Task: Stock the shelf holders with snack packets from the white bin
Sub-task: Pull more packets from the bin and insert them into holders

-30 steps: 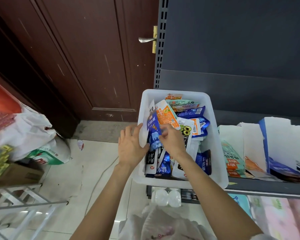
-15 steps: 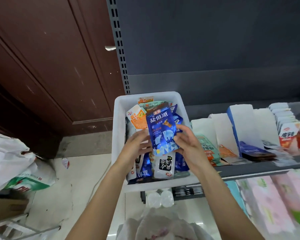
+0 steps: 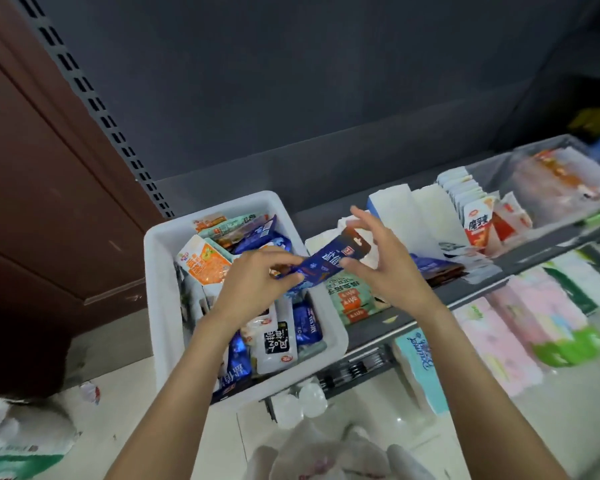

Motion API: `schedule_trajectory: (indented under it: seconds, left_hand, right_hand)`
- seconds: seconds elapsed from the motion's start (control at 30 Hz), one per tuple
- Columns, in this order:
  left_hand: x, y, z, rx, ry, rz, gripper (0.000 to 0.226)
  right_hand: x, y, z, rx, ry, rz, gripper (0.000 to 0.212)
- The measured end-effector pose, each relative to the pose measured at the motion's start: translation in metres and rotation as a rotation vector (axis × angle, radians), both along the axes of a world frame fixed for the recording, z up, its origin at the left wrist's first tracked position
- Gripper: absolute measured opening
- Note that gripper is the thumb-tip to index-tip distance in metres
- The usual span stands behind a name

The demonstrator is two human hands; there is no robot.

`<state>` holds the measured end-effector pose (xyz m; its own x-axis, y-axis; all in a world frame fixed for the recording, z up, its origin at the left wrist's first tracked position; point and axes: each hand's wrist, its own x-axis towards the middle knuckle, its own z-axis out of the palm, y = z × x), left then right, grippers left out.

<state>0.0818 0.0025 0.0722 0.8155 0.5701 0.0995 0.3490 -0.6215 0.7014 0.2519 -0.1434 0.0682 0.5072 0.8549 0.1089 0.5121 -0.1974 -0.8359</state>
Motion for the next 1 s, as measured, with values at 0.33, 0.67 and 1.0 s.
schedule_trajectory:
  seconds: [0.33,0.67,1.0]
  left_hand:
    - [0.152,-0.055,0.020,0.335,-0.273,-0.201,0.018]
    - [0.203,-0.078,-0.055,0.399,-0.057,-0.198,0.015]
    - [0.171,-0.080,-0.067,0.429,0.268,-0.370,0.033]
  right_hand:
    - [0.096,-0.099,0.019,0.140,-0.305,-0.311,0.022]
    - [0.115,-0.109,-0.037,0.017,-0.517,-0.393,0.016]
    - [0.117,-0.080,-0.070,-0.454,-0.938,-0.052,0.022]
